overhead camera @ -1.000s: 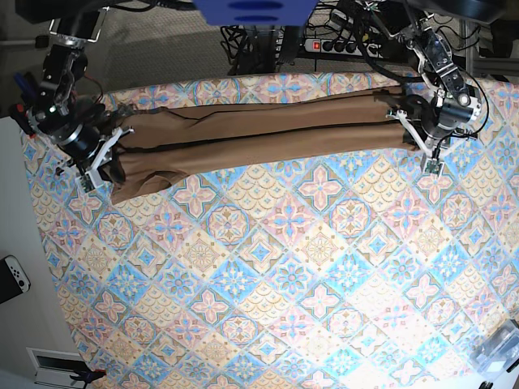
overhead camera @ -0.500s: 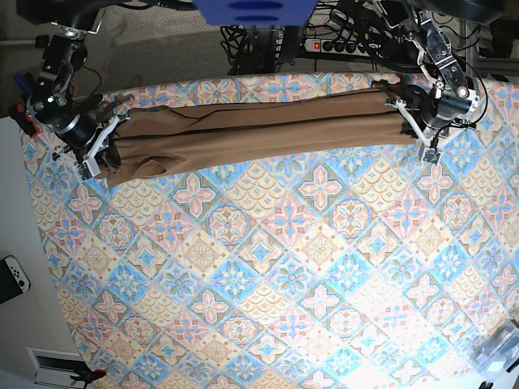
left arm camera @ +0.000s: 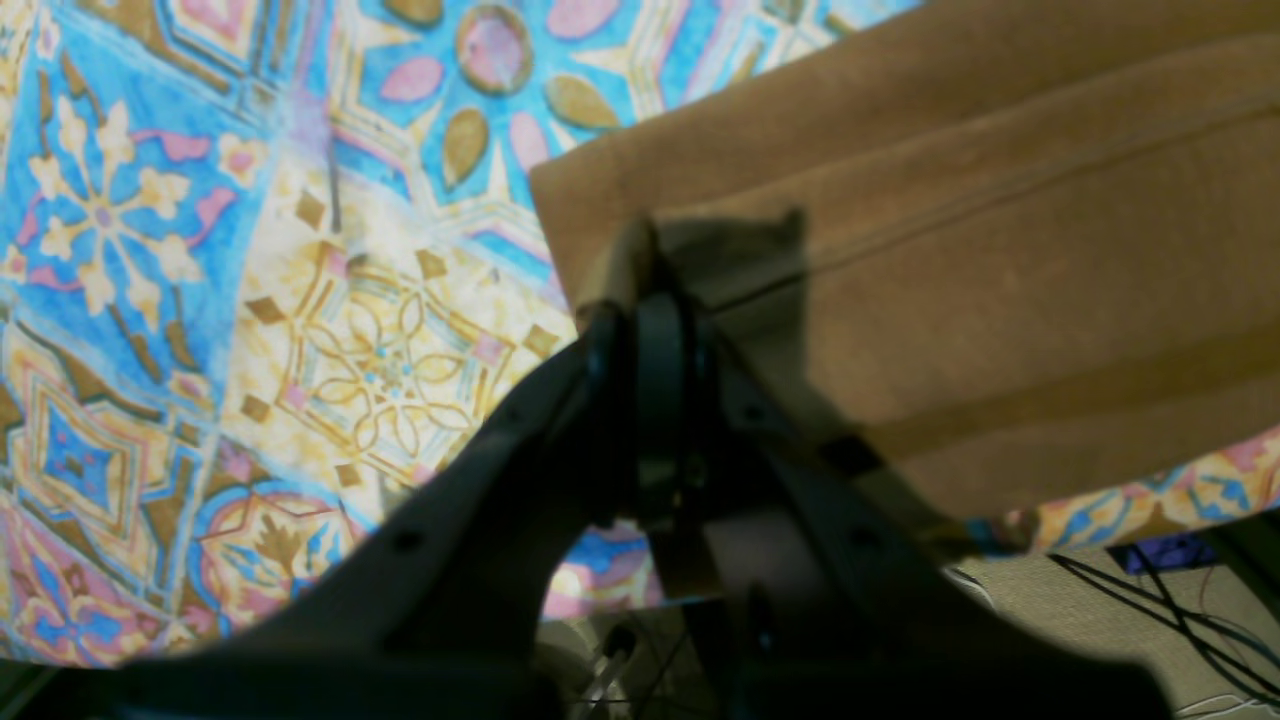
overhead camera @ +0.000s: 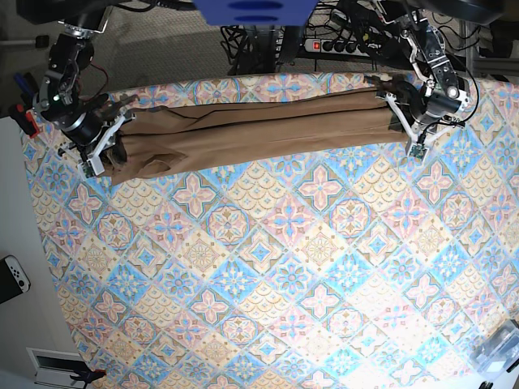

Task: Layout the t-shirt on the table in an organized manner, then fold the t-shirt properly
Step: 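Hold both ends of the folded strip and pull it taut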

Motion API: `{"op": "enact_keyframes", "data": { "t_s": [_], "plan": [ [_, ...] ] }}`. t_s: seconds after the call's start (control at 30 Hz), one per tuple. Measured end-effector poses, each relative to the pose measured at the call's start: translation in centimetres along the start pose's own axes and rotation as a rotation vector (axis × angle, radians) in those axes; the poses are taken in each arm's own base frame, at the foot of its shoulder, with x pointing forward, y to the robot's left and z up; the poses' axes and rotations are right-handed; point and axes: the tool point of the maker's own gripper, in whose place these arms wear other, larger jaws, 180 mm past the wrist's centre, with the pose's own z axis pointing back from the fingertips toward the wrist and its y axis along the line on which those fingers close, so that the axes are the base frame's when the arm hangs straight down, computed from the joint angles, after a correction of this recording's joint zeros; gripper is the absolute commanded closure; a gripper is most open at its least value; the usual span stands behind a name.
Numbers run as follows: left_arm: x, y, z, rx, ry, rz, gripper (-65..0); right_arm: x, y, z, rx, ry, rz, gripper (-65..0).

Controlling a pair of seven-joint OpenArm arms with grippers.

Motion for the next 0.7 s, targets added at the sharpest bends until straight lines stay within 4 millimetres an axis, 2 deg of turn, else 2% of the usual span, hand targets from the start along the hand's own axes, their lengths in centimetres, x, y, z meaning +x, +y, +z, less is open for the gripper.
{"op": "enact_keyframes", "data": {
  "t_s": [0.1,0.2,0.33,0.43,0.57,0.7],
  "plan": [
    [-0.1,0.1,0.0,0.003,0.002,0.003,-13.4,-0.2,-0.1,-0.1,0.0,0.004,-0.007,-26.3],
    [-0.1,0.1,0.0,0.002,0.0,0.006,-21.6,-0.3,0.0,-0.1,0.0,0.007,-0.01,-32.2],
    [-0.1,-0.1,0.0,-0.003,-0.002,0.011,-29.9,-1.4,0.4,0.1,0.01,0.029,-0.014,-33.7],
    [-0.4,-0.4,0.0,-0.01,-0.006,0.059,-33.4,-1.5,0.5,0.0,0.01,0.034,-0.015,-33.8],
    [-0.8,0.7,0.6,-0.006,-0.054,0.19,-34.9,-1.3,0.4,0.0,0.009,0.03,-0.014,-33.8],
    [0.4,0.6,2.3,-0.088,-0.208,0.306,-34.8,-1.4,0.4,0.0,0.009,0.031,-0.014,-33.8]
  ]
}}
